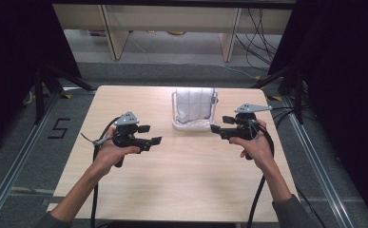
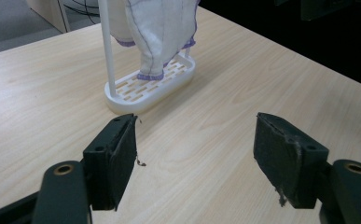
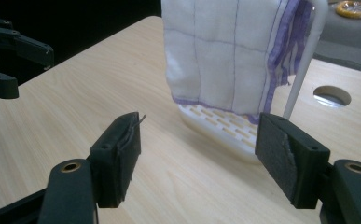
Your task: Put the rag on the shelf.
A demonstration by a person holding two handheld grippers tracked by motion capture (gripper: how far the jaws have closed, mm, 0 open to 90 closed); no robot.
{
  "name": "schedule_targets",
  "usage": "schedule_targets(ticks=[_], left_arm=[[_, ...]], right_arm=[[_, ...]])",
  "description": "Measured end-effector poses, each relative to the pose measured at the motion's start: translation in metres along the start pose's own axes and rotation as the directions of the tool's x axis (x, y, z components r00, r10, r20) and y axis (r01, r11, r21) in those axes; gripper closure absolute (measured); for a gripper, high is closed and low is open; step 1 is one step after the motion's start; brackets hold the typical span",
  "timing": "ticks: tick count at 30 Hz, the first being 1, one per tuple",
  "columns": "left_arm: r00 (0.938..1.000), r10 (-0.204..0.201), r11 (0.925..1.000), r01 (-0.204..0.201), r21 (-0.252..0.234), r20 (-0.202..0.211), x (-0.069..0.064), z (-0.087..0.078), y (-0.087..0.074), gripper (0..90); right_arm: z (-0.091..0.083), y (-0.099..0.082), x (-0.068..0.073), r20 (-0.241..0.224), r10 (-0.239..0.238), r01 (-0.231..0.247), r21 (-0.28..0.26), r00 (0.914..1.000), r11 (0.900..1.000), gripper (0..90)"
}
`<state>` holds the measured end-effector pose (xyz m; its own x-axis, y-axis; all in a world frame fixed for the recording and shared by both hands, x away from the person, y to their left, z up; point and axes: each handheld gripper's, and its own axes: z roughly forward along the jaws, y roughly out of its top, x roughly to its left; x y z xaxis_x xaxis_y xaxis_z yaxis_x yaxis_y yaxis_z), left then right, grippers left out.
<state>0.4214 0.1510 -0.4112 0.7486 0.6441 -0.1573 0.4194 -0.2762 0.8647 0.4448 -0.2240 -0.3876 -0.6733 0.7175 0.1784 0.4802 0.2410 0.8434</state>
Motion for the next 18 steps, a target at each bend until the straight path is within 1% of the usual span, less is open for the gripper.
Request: schedule_targets(ticks=[1,2,4,5,6,7,8,9,10,11,12,14,15,16,17,18], left_arm=[[1.0,0.005,1.0,-0.005,0.004,-0.003,-0.001,0.001,-0.002,29.8],[1.0,0.007,0.9999,-0.007,0.009,0.001,-0.001,0.002,-0.004,29.8],[0.9999,0.012,0.9998,-0.012,0.016,-0.003,-0.002,0.003,-0.007,29.8],[0.9999,0.014,0.9996,-0.014,0.025,-0.005,-0.003,0.003,-0.01,29.8],[0.9999,0.014,0.9996,-0.014,0.025,-0.005,-0.003,0.003,-0.01,29.8],[0.9998,0.018,0.9993,-0.018,0.032,-0.012,-0.004,0.002,-0.014,29.8],[0.9998,0.018,0.9993,-0.018,0.032,-0.012,-0.004,0.002,-0.014,29.8],[0.9998,0.017,0.9993,-0.017,0.034,-0.009,-0.005,0.002,-0.016,29.7],[0.9998,0.017,0.9993,-0.017,0.034,-0.01,-0.006,0.001,-0.018,29.7],[0.9995,0.026,0.9989,-0.026,0.039,-0.015,-0.008,0.0,-0.021,29.7],[0.9994,0.031,0.9985,-0.03,0.046,-0.017,-0.009,-0.001,-0.023,29.7],[0.9993,0.032,0.9986,-0.031,0.043,-0.019,-0.011,-0.002,-0.025,29.7],[0.999,0.037,0.9983,-0.036,0.046,-0.023,-0.012,-0.003,-0.027,29.7],[0.9991,0.036,0.9985,-0.035,0.043,-0.021,-0.014,-0.004,-0.029,29.7],[0.9991,0.037,0.9982,-0.036,0.047,-0.02,-0.016,-0.005,-0.032,29.7],[0.999,0.041,0.9978,-0.04,0.053,-0.017,-0.017,-0.005,-0.034,29.6]], right_arm=[[0.001,-0.002,0.002,-0.009,0.009,-0.009,0.006,0.9999,0.9999,32.0],[0.002,-0.003,0.001,-0.001,-0.006,0.006,0.011,1.0,0.9999,32.0],[0.002,-0.004,0.002,0.006,-0.006,0.006,0.017,1.0,0.9998,32.0],[0.005,-0.006,0.002,-0.003,-0.011,0.011,0.02,0.9999,0.9997,32.0],[0.005,-0.006,0.003,0.0,-0.006,0.006,0.024,1.0,0.9997,31.9],[0.005,-0.007,0.005,-0.011,0.007,-0.007,0.032,0.9999,0.9995,31.9],[0.008,-0.008,0.004,-0.012,-0.028,0.028,0.022,0.9995,0.9994,31.9],[0.008,-0.009,0.007,-0.01,-0.011,0.012,0.031,0.9999,0.9994,31.7],[0.008,-0.01,0.009,-0.015,-0.007,0.007,0.045,0.9999,0.999,31.7],[0.009,-0.011,0.008,-0.015,-0.047,0.047,0.034,0.9988,0.9983,31.7],[0.009,-0.013,0.012,-0.018,-0.02,0.02,0.048,0.9997,0.9986,31.7],[0.01,-0.014,0.013,-0.024,-0.026,0.027,0.049,0.9994,0.9984,31.5],[0.01,-0.018,0.015,-0.02,-0.036,0.037,0.048,0.9992,0.9982,31.5],[0.009,-0.02,0.018,-0.021,-0.013,0.015,0.056,0.9997,0.9983,31.5],[0.01,-0.022,0.019,-0.018,-0.029,0.03,0.052,0.9994,0.9982,31.5],[0.009,-0.025,0.021,-0.016,-0.029,0.03,0.062,0.9995,0.9976,31.4]])
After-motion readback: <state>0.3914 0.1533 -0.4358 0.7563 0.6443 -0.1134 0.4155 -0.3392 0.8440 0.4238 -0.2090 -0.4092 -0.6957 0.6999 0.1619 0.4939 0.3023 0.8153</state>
